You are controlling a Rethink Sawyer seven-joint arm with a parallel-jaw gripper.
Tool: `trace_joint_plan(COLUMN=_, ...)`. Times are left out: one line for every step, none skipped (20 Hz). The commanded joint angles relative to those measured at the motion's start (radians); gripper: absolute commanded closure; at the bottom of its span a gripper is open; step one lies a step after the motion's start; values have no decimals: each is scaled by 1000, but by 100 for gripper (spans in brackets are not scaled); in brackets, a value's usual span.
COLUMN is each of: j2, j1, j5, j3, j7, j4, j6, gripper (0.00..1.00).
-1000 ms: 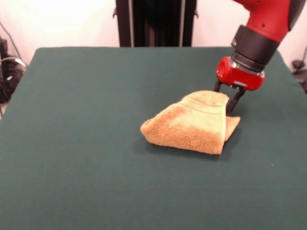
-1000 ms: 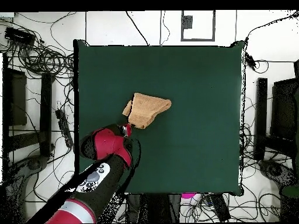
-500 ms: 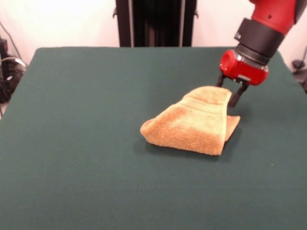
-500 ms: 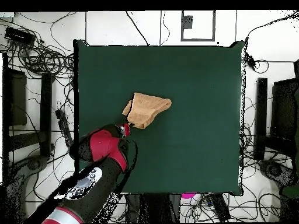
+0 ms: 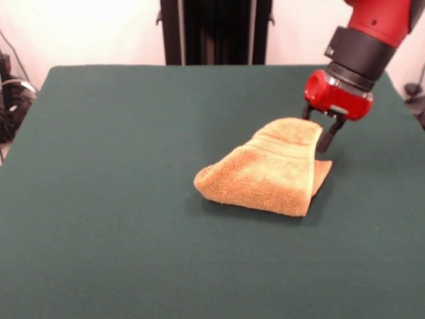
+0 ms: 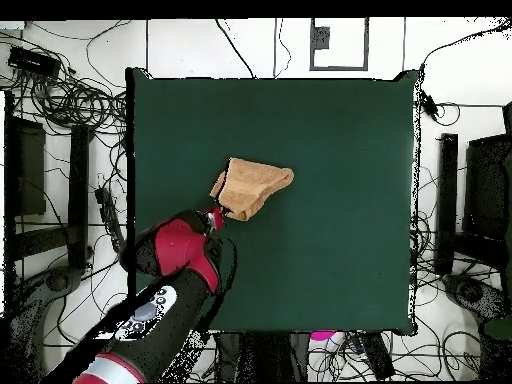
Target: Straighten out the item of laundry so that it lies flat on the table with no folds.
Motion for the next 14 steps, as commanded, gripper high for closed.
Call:
trace_joint_plan(j2=57, j1=-87, j5=37, j3=67, j7=252, j4=-74, j6=-205, gripper=0)
trace_joint_plan(j2=66, j1=-112, j5=23, j3=79, j7=238, j4=-85, j6=-233, gripper=0)
trace_joint_plan(j2=73, j1=-128, j5=14, j3=87, j7=233, j4=-90, j6=-262, gripper=0)
trace_joint_plan(j2=76, j1=-139, j5=8, j3=93, j7=234, j4=-87, j6=-291, gripper=0)
trace_joint_plan(j2=78, j1=-150, j5=2, j3=99, j7=235, j4=-85, j6=-320, gripper=0)
trace_joint_plan(j2=79, j1=-155, j5=4, j3=102, j7=243, j4=-76, j6=-355, gripper=0)
trace_joint_plan(j2=76, j1=-159, j5=4, j3=102, j7=250, j4=-68, j6=-383, gripper=0)
trace_joint_plan(j2=75, j1=-158, j5=13, j3=99, j7=257, j4=-59, j6=-406, gripper=0)
trace_joint_plan(j2=68, j1=-156, j5=19, j3=98, j7=261, j4=-46, j6=-424, gripper=0)
trace_joint_plan(j2=64, j1=-153, j5=28, j3=92, j7=260, j4=-39, j6=-440, gripper=0)
trace_joint_plan(j2=54, j1=-150, j5=34, j3=95, j7=260, j4=-28, j6=-445, gripper=0)
trace_joint_plan(j2=43, j1=-153, j5=38, j3=102, j7=259, j4=-20, j6=-448, gripper=0)
trace_joint_plan(j2=34, j1=-159, j5=33, j3=113, j7=258, j4=-12, j6=-454, gripper=0)
trace_joint_plan(j2=23, j1=-167, j5=29, j3=128, j7=257, j4=-5, j6=-447, gripper=0)
